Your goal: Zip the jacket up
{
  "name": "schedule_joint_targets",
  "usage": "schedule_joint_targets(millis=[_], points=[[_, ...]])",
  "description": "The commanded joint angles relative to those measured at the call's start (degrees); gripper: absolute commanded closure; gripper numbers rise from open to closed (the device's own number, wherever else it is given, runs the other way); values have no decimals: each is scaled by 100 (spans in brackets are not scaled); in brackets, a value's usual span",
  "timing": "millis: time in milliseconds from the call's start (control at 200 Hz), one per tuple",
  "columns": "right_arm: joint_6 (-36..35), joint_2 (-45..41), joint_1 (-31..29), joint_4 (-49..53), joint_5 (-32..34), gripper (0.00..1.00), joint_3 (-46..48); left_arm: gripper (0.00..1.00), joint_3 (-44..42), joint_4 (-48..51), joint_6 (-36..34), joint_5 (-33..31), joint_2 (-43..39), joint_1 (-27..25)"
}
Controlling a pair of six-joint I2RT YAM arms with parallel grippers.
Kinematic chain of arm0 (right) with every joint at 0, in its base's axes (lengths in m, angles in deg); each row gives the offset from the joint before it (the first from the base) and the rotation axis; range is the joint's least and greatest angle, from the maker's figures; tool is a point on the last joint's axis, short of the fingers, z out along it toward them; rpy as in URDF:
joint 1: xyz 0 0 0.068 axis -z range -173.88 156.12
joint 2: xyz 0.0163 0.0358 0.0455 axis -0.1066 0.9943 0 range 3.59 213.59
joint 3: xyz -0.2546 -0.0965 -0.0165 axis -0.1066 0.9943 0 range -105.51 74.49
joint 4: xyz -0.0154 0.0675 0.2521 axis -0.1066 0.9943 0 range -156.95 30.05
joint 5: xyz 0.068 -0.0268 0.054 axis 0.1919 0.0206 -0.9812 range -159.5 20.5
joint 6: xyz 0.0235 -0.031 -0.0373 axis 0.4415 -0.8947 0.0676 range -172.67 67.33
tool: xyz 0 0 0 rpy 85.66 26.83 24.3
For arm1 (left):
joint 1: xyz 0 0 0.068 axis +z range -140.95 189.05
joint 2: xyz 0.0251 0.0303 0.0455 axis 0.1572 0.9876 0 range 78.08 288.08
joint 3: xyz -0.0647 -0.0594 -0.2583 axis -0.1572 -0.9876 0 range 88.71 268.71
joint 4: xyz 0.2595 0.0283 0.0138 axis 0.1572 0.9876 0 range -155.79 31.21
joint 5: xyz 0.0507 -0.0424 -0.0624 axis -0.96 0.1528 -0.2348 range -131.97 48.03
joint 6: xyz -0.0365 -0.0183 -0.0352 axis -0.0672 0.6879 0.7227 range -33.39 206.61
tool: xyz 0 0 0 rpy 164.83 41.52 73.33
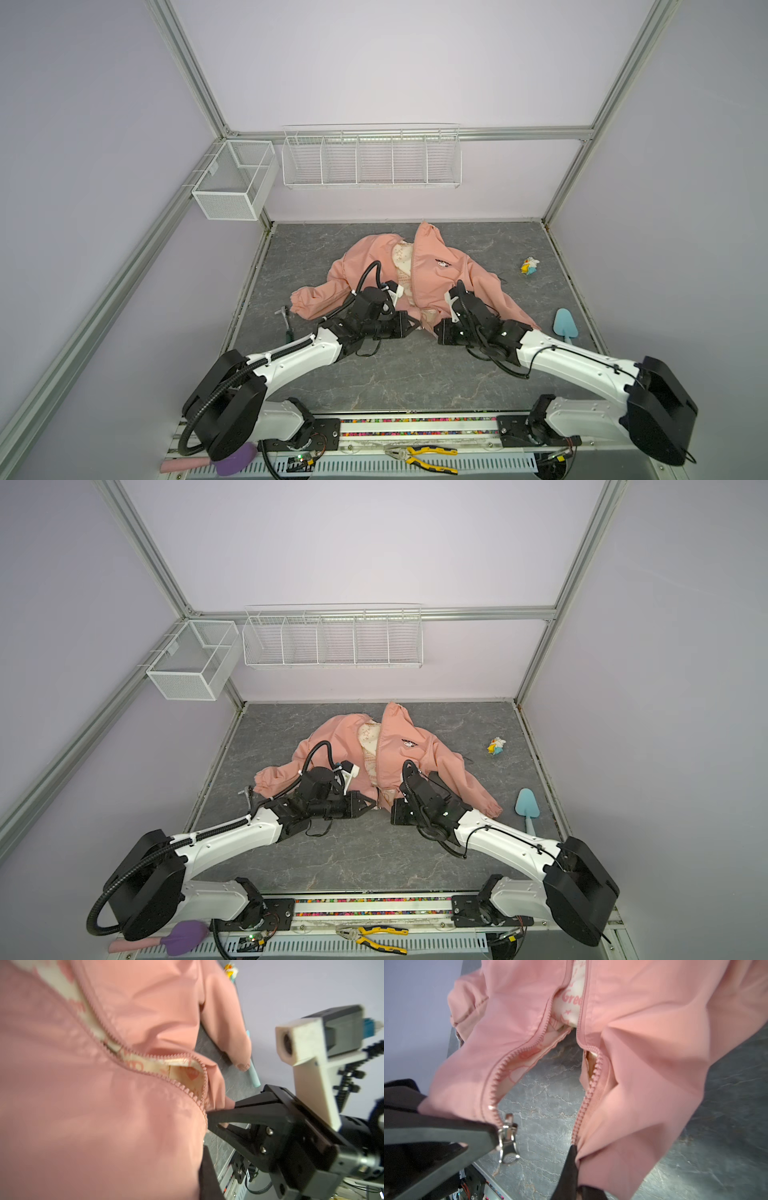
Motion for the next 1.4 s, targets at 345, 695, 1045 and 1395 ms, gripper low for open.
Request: schedule_joint_targets(millis=[345, 695, 1045, 1395], points=[[-1171, -858, 347, 282, 722, 94, -597, 100, 1316, 865, -1192, -214, 417, 26], [-1189, -1401, 724, -232, 565, 94, -518, 100, 662, -1585, -691, 1515, 249, 548], [-1164, -1248, 1149, -1233, -855, 94, -610, 100, 429, -3568, 10, 2200, 262, 793], [-812, -1247, 1267, -2564, -1558, 94, -495, 100, 956, -7768, 3827, 3356, 2160, 1398]])
